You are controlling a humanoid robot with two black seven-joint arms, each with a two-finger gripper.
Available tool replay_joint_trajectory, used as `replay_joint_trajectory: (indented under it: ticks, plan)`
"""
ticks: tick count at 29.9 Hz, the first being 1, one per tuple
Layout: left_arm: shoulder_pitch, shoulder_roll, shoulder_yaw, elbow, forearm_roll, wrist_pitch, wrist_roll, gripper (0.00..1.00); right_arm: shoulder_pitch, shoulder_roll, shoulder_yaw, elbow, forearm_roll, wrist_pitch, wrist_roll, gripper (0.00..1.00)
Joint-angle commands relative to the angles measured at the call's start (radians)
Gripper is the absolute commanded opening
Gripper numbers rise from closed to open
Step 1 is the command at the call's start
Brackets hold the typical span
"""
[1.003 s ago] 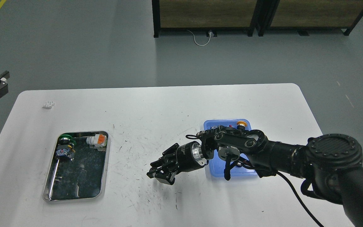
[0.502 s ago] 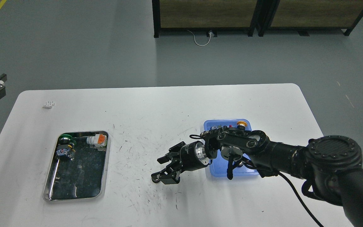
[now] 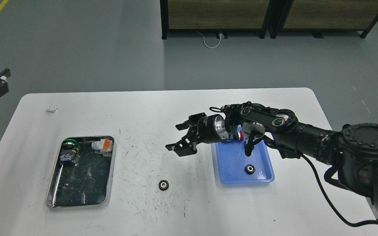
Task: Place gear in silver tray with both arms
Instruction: 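Withdraw the right arm and reach the left gripper toward the gear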
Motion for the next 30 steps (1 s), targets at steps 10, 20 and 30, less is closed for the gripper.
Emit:
replay_joint_trajectory:
  ticks: [10,20,30]
  plan:
    - [-0.059,-0.189,-0.011,-0.175,0.132,-0.094,0.038,0.96,0.052,-0.352,0.32,-0.005,0.007,-0.067,0.0,0.93]
    - [-0.03,-0.442,0.117,-0.27,0.228,-0.09,0.046,0.96,0.079,-0.531,0.469,-0.032,0.007,-0.125,-0.003,0.93]
    - [0.119,-0.733,0.191,-0.17,0.406,-0.024,0.034,0.96,0.082,-0.562,0.468,-0.042,0.005,-0.142,-0.003,0.93]
